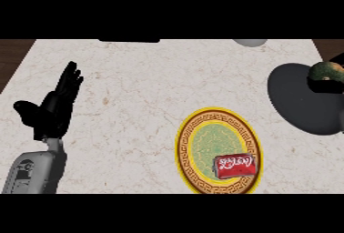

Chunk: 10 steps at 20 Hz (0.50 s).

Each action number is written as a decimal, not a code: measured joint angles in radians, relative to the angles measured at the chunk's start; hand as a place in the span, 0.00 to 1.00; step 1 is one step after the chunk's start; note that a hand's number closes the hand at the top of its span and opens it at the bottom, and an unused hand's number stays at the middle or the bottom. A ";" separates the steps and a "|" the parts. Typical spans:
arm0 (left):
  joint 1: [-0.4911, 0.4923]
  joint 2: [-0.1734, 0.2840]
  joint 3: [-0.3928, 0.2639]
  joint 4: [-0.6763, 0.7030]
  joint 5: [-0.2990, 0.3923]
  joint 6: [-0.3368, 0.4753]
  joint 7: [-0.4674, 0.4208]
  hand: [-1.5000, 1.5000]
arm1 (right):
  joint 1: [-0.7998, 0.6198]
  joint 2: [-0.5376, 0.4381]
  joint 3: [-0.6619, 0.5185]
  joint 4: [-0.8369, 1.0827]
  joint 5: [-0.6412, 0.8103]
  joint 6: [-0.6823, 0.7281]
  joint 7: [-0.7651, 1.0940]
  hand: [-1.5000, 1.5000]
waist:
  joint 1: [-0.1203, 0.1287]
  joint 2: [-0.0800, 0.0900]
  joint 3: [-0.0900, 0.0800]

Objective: Pick the squash from the plate and place it in the pan

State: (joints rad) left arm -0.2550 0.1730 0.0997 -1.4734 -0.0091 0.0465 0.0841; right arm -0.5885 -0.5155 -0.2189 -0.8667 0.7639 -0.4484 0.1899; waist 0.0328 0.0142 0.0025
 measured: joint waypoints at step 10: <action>-0.032 -0.021 -0.021 0.016 -0.009 0.002 0.003 0.50 | -0.110 -0.064 -0.161 0.421 -0.115 -0.061 -0.300 0.00 | 0.024 0.013 0.004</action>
State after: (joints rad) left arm -0.2866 0.1524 0.0786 -1.4576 -0.0181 0.0488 0.0867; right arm -0.6983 -0.5792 -0.3803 -0.4462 0.6484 -0.5093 -0.1104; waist 0.0565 0.0268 0.0065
